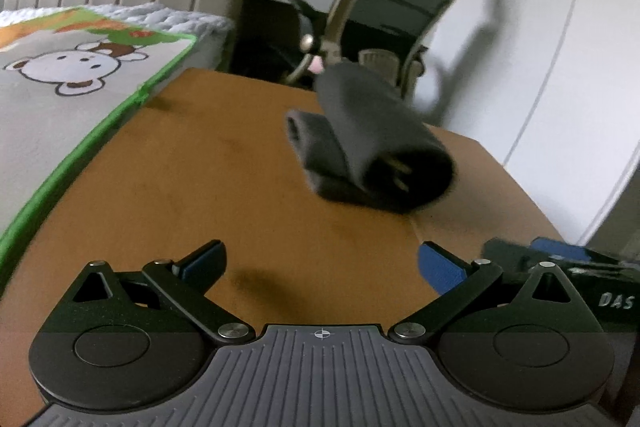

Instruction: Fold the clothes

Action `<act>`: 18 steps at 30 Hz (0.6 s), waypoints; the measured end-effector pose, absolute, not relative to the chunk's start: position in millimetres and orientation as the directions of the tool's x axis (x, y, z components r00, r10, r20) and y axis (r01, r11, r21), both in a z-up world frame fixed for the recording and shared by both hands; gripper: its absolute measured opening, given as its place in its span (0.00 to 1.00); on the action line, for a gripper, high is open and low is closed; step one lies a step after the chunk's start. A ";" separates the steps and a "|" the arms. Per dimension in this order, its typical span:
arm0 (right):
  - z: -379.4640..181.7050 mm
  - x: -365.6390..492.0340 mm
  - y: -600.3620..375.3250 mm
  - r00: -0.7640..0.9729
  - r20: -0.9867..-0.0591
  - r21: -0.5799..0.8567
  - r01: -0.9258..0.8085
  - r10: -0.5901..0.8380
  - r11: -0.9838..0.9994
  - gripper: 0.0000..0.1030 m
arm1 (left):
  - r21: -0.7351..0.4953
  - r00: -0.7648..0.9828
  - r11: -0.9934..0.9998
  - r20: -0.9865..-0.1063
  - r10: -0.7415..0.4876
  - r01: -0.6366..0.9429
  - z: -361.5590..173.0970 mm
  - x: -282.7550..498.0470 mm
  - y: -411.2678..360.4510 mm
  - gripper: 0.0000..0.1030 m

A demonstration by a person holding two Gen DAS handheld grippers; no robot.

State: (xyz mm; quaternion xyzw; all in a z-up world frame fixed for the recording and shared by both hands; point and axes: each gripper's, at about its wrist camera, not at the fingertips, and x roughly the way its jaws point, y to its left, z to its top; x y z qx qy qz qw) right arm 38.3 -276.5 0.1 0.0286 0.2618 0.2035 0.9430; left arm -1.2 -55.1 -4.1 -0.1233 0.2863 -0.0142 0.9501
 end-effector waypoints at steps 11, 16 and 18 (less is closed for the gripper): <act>-9.0 18.3 -293.6 0.707 -0.641 0.136 -0.276 0.297 0.951 1.00 | 0.011 0.742 0.993 -0.664 0.093 -0.114 -5.1 -5.8 -95.8 1.00; -11.9 23.5 -274.3 0.694 -0.681 0.011 -0.309 0.233 0.951 1.00 | 0.010 0.740 0.989 -0.663 0.115 -0.145 -5.6 2.9 -91.8 1.00; -11.9 24.0 -269.2 0.689 -0.683 0.000 -0.333 0.243 0.943 1.00 | 0.010 0.740 0.989 -0.662 0.118 -0.148 -5.7 3.9 -91.7 1.00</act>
